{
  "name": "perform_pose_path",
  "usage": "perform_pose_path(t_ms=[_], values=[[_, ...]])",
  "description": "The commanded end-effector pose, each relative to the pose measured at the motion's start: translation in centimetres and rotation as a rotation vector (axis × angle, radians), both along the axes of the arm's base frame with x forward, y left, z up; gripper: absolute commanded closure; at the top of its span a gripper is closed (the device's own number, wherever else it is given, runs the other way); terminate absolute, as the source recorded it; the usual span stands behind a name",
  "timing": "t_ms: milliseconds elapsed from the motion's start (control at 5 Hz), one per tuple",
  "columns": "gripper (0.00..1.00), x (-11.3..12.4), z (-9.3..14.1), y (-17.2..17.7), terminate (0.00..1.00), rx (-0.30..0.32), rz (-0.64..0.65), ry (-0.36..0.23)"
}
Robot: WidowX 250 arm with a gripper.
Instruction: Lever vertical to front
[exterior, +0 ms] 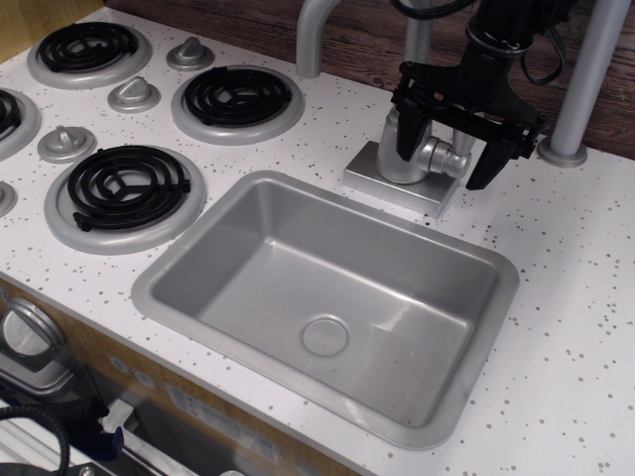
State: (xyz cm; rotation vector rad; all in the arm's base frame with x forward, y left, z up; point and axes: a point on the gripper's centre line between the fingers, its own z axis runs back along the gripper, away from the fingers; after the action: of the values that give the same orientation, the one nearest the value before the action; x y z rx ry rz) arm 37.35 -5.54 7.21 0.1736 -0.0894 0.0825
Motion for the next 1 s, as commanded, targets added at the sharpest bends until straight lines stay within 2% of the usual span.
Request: perform_pose_path(t_ms=[0, 400, 600, 800], values=[[0.00, 0.0, 0.0, 0.0, 0.00, 0.000, 0.000, 0.000], [0.00, 1.5, 1.3, -0.4, 0.00, -0.012, -0.031, -0.072], [0.00, 2.9, 1.7, -0.8, 0.00, -0.016, -0.021, -0.156], [0.00, 4.4, 2.3, -0.9, 0.00, -0.007, -0.040, -0.191]])
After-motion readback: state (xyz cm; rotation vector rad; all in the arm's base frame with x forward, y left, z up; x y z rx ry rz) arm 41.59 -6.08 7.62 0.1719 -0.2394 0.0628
